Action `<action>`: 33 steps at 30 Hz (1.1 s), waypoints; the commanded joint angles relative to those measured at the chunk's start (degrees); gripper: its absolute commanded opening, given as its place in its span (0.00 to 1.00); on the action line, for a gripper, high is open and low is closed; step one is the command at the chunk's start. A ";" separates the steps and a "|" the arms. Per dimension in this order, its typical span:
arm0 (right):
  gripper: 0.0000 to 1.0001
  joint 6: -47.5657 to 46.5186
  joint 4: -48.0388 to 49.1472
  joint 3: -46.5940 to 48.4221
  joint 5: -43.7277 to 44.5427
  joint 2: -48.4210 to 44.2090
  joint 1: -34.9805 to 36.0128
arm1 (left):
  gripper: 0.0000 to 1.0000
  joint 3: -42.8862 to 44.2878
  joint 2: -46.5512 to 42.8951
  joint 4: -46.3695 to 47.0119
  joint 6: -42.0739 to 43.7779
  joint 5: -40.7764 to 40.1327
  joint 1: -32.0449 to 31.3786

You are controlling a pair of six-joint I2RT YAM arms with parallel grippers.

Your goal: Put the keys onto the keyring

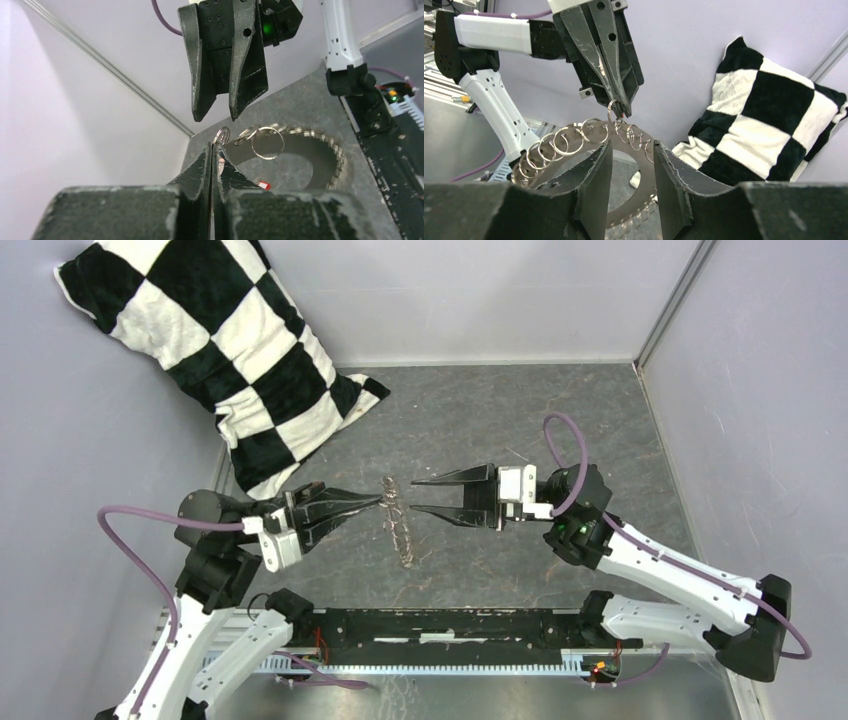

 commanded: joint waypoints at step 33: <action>0.39 -7.15 -6.58 11.06 1.02 5.00 1.03 | 0.02 1.23 2.98 14.11 -38.21 -13.54 -0.05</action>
